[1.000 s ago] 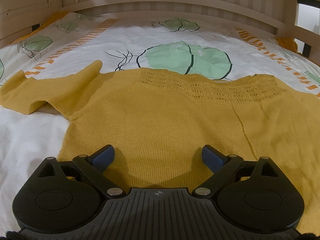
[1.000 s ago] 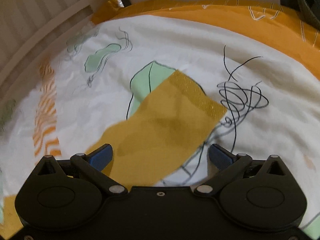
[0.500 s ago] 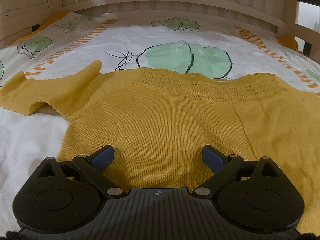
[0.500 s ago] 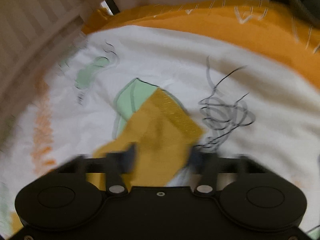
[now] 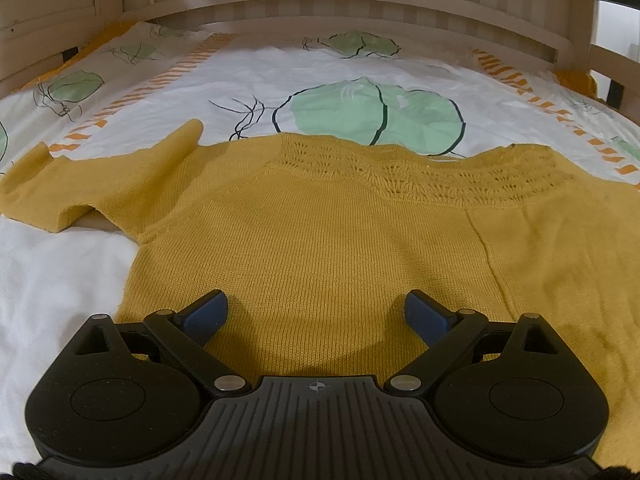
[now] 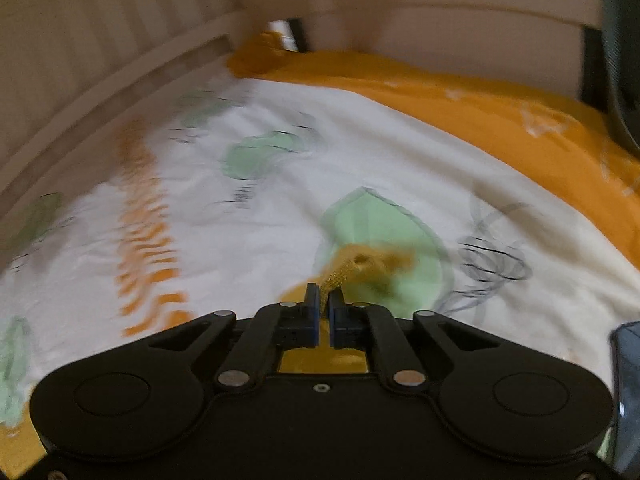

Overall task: Fold small clothes
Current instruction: 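Carry the held sleeve across the sweater body and open the right tool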

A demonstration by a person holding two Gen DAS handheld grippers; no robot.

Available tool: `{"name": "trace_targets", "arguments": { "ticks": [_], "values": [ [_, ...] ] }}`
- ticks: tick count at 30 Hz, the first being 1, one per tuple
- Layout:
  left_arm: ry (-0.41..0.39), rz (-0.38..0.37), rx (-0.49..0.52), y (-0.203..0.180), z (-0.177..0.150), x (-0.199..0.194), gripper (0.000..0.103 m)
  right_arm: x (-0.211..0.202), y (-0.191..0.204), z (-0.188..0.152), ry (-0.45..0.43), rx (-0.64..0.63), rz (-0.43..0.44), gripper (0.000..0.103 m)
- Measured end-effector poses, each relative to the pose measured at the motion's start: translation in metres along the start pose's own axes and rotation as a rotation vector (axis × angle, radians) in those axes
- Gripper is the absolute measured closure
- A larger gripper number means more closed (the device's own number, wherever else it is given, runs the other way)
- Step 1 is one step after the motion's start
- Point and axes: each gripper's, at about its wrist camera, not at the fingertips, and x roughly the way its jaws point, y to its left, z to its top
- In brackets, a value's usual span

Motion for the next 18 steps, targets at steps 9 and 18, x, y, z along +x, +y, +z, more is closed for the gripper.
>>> {"name": "trace_targets", "arguments": {
  "ticks": [9,18],
  "values": [
    [0.034,-0.016,0.006,0.002,0.006,-0.002,0.008,-0.046,0.115,-0.020,-0.010,-0.154,0.219,0.092],
    [0.114,-0.063,0.012,0.011,0.022,-0.016,0.029,-0.077,0.228,-0.087,0.054,-0.291,0.504,0.092]
  ]
}}
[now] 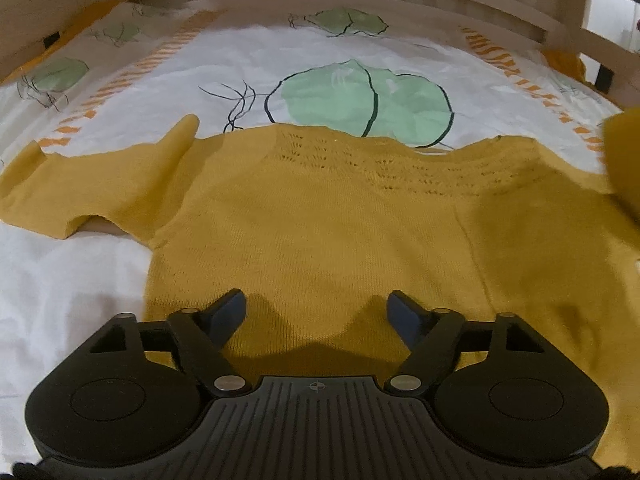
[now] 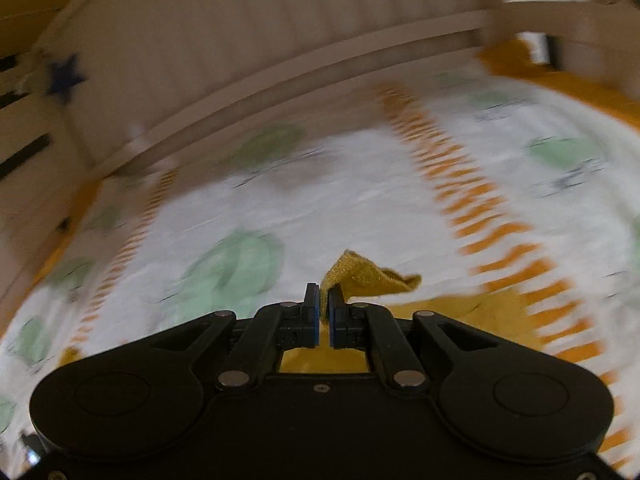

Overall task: Fold small clothes
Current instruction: 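Carry the held sleeve across the sweater body and open the right tool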

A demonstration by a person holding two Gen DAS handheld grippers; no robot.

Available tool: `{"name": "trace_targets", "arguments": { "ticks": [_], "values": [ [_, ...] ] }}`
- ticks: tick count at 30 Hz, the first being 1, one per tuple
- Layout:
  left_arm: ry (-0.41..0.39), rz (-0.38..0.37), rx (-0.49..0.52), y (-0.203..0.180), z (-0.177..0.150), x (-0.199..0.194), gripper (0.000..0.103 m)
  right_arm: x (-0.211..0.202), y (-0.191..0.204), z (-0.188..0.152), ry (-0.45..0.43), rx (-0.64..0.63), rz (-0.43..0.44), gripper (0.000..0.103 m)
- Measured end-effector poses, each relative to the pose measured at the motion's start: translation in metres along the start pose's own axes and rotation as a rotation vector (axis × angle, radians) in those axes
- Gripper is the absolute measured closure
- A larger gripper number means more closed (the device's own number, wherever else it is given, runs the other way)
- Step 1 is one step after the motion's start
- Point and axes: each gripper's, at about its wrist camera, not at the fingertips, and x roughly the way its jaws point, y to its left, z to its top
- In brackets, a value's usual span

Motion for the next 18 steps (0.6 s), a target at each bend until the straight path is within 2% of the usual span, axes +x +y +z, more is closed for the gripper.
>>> {"name": "trace_targets", "arguments": {
  "ticks": [2,7,12,14,16,17,18],
  "values": [
    [0.015,-0.027,-0.013,0.003,0.004,-0.004,0.037,0.010,0.020,-0.016,0.031,-0.014,0.056,0.092],
    [0.035,-0.076,-0.031,0.003,0.011,-0.007,0.038,0.038,0.056,-0.061,0.111,-0.078,0.124,0.092],
    [0.044,-0.129,-0.050,-0.002,0.015,-0.009,0.038,0.059,0.068,-0.109,0.198,-0.120,0.142,0.091],
    [0.052,-0.152,-0.063,-0.003,0.016,-0.009,0.038,0.059,0.070,-0.125,0.230,-0.149,0.145,0.082],
    [0.057,-0.177,-0.071,-0.004,0.018,-0.009,0.038,0.058,0.075,-0.136,0.278,-0.168,0.155,0.082],
    [0.056,-0.192,-0.075,-0.005,0.019,-0.010,0.038,0.057,0.077,-0.138,0.300,-0.179,0.150,0.068],
    [0.056,-0.203,-0.079,-0.005,0.020,-0.011,0.038,0.055,0.078,-0.137,0.302,-0.196,0.144,0.060]
  ]
}}
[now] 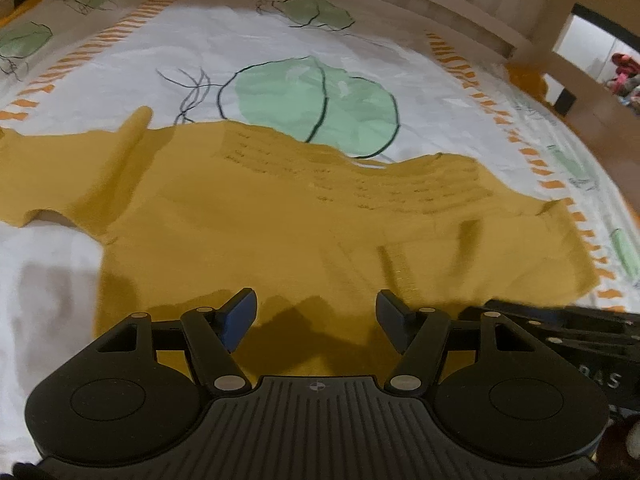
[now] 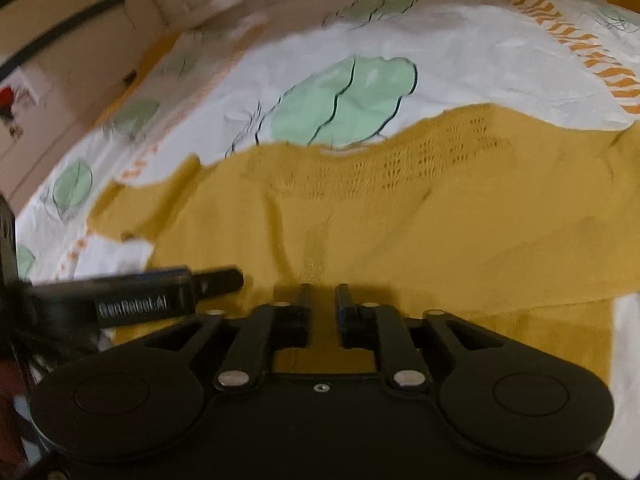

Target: Fold small clothes

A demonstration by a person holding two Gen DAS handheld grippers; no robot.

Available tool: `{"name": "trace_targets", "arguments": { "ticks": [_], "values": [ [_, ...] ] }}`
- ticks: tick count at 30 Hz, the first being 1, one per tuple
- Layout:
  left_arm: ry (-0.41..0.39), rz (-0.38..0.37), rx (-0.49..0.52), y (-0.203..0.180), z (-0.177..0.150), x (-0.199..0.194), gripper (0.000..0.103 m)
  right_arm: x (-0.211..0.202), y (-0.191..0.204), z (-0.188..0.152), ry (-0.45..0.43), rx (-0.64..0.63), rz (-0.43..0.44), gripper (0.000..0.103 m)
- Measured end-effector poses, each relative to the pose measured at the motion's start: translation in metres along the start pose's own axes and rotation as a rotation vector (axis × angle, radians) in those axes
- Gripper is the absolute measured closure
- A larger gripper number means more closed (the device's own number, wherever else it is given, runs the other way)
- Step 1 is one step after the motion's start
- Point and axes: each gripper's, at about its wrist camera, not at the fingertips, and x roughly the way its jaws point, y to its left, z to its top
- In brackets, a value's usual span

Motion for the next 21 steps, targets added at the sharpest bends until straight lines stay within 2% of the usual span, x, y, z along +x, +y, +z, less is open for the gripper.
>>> {"name": "trace_targets", "arguments": {
  "ticks": [1,2,4,7,8,9,11,17,21],
  "values": [
    [0.000,-0.013,-0.005,0.000,0.001,-0.001,0.038,-0.005,0.003,0.001,-0.011,-0.020,-0.012,0.047],
    [0.002,-0.032,-0.013,-0.001,0.002,-0.001,0.038,-0.011,0.005,0.003,-0.034,-0.043,-0.028,0.042],
    [0.012,-0.069,-0.034,-0.001,0.002,0.000,0.038,-0.023,0.008,0.011,-0.078,-0.072,-0.065,0.041],
    [0.043,-0.128,-0.078,0.001,0.005,0.006,0.038,-0.039,0.005,0.026,-0.134,-0.082,-0.142,0.024],
    [0.050,-0.142,-0.088,0.001,0.005,0.008,0.038,-0.045,0.002,0.030,-0.151,-0.077,-0.162,0.022],
    [0.057,-0.147,-0.098,0.001,0.007,0.011,0.038,-0.050,-0.001,0.034,-0.164,-0.071,-0.174,0.022],
    [0.068,-0.140,-0.111,-0.003,0.014,0.019,0.038,-0.057,-0.010,0.040,-0.178,-0.041,-0.190,0.014],
    [0.112,-0.204,-0.138,-0.026,0.025,0.038,0.038,-0.064,-0.040,0.049,-0.179,0.078,-0.190,0.012],
    [0.144,-0.153,-0.124,-0.040,0.023,0.052,0.038,-0.080,-0.056,0.054,-0.224,0.158,-0.166,0.011]
  ]
}}
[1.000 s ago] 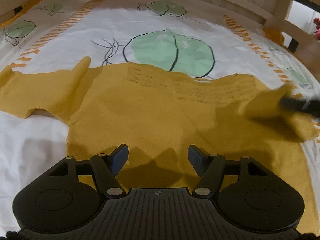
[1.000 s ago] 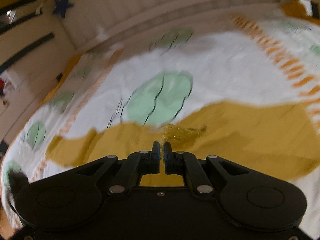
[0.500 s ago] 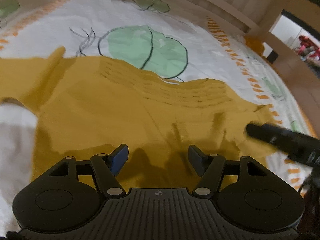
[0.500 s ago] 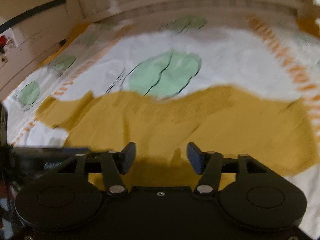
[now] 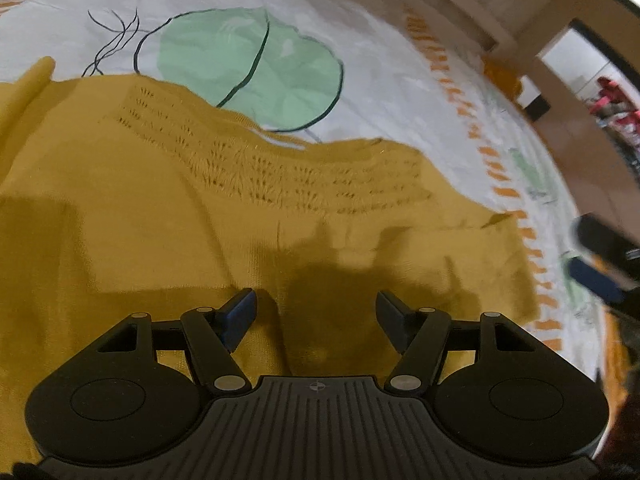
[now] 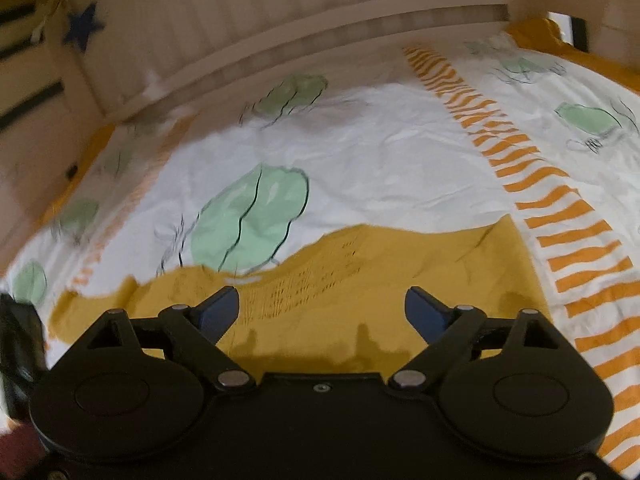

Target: Fold small clothes

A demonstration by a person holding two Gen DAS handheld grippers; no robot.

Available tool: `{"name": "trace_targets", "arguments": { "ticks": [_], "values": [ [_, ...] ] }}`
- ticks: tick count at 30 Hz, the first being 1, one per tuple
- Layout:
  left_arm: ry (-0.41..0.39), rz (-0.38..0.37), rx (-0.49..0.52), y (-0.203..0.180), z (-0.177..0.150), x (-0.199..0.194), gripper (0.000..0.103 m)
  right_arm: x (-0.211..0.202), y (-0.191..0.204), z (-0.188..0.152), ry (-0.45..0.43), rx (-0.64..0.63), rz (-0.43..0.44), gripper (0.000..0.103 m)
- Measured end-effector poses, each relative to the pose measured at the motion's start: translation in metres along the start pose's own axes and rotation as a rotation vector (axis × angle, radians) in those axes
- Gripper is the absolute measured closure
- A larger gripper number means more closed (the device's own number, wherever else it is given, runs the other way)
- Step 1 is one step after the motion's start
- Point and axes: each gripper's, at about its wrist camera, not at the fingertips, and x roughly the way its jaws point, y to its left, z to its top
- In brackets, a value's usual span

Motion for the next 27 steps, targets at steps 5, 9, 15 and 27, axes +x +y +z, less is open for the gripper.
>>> {"name": "trace_targets", "arguments": {
  "ticks": [5,9,15,27],
  "values": [
    [-0.001,0.036,0.002,-0.004,-0.004,0.008,0.038,-0.007,-0.011,0.007,-0.022,0.046,0.019,0.011],
    [-0.019,-0.002,-0.014,-0.010,-0.002,0.009,0.061,-0.014,-0.019,0.012,-0.045,0.081,0.028,0.011],
    [-0.066,0.018,0.052,-0.027,0.000,0.003,0.100,-0.017,-0.027,0.014,-0.054,0.118,0.044,0.011],
    [-0.260,0.113,0.163,-0.029,0.032,-0.052,0.100,-0.018,-0.036,0.015,-0.056,0.158,0.046,0.011]
  ]
}}
